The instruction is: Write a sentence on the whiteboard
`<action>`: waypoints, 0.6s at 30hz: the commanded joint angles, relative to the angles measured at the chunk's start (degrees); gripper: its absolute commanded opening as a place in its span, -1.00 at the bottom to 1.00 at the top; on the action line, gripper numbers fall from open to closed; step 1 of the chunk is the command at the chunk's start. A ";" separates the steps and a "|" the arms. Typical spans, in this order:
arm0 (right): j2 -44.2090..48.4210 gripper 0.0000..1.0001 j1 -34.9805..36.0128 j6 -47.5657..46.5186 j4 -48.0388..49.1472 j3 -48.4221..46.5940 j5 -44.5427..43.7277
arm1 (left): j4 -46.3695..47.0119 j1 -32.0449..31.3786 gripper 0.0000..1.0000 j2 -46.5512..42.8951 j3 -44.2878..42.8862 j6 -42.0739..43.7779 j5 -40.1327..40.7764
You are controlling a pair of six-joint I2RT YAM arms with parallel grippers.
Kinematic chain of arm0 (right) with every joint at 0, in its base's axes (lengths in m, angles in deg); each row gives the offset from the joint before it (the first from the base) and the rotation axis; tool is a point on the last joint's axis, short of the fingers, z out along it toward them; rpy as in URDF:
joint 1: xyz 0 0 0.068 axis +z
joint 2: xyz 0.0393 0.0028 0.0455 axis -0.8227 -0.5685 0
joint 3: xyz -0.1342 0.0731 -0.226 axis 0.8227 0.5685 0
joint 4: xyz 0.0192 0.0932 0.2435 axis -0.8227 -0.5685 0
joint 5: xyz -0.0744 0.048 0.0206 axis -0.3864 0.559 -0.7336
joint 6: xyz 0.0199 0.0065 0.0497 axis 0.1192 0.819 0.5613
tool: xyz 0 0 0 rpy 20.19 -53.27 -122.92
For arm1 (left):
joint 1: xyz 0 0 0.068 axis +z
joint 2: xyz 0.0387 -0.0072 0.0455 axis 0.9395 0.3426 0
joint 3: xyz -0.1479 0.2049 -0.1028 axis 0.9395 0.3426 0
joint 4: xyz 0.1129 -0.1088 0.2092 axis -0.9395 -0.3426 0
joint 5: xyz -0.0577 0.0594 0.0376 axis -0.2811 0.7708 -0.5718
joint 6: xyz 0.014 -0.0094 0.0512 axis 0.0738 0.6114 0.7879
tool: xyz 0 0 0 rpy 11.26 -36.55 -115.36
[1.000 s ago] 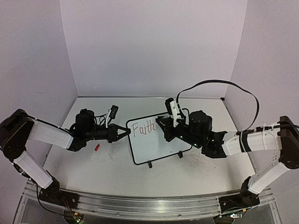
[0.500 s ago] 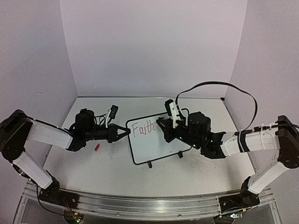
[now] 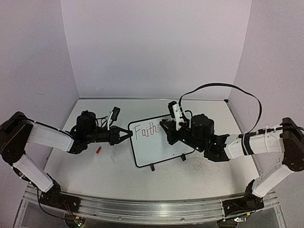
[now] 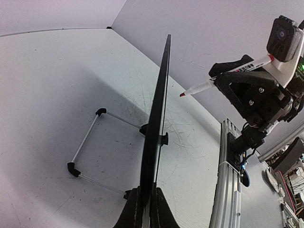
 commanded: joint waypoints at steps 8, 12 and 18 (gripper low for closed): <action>0.81 -1.00 -0.09 -0.11 1.68 0.75 -2.01 | 0.48 0.08 -1.00 -2.01 -1.00 1.00 1.44; 1.75 -1.00 -0.14 -0.69 1.87 1.46 -5.26 | 0.32 0.08 -1.00 -1.90 -1.00 1.07 1.46; 2.72 -1.00 -1.04 0.35 2.88 2.75 -6.56 | 0.13 -0.01 -1.00 -2.08 -0.86 1.32 1.67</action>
